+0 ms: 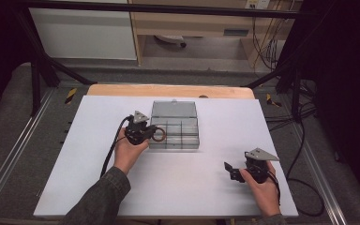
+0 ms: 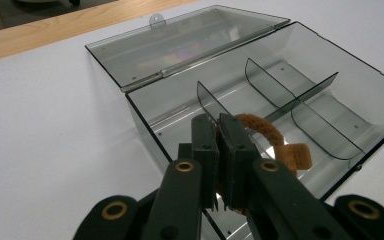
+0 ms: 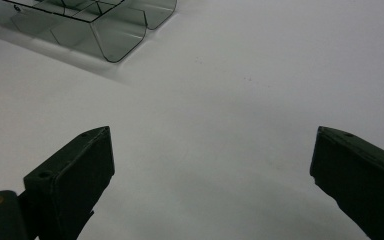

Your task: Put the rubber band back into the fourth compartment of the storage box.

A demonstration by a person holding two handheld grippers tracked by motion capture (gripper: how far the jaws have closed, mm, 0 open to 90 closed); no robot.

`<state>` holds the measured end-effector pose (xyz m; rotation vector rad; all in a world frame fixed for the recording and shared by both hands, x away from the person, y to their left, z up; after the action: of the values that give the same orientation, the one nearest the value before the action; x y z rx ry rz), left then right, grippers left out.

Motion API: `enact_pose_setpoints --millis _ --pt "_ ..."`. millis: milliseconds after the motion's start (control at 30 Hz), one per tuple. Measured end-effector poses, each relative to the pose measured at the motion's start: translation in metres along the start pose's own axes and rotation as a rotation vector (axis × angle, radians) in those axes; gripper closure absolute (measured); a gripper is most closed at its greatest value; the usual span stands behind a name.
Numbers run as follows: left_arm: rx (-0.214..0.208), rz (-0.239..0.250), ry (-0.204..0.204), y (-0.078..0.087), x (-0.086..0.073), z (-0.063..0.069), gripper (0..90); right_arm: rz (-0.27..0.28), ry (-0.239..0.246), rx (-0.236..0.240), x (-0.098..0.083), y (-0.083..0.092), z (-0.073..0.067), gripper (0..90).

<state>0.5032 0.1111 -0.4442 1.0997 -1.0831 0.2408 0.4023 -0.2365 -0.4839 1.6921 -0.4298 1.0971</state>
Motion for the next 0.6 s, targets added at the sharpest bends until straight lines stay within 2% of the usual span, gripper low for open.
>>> enact_pose_setpoints --millis 433,600 --pt "0.003 -0.017 -0.004 -0.0013 -0.0046 0.0011 85.9 -0.001 0.002 -0.001 -0.0001 -0.0003 0.0004 4.3" --pt "-0.006 -0.017 0.013 -0.0027 -0.0062 0.001 85.0 -0.001 0.001 0.0 -0.0001 -0.0003 0.0003 4.3"
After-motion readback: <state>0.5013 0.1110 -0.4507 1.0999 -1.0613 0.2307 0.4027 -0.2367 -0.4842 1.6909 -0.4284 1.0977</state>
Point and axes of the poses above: each handheld gripper's, and its own axes: y roughly backward along the jaws, x roughly out of its top, z roughly to its right, the point moved 6 cm from there along -y, roughly forward along the jaws, and after that the axes turned 1 degree about -z, right-handed, at the moved point
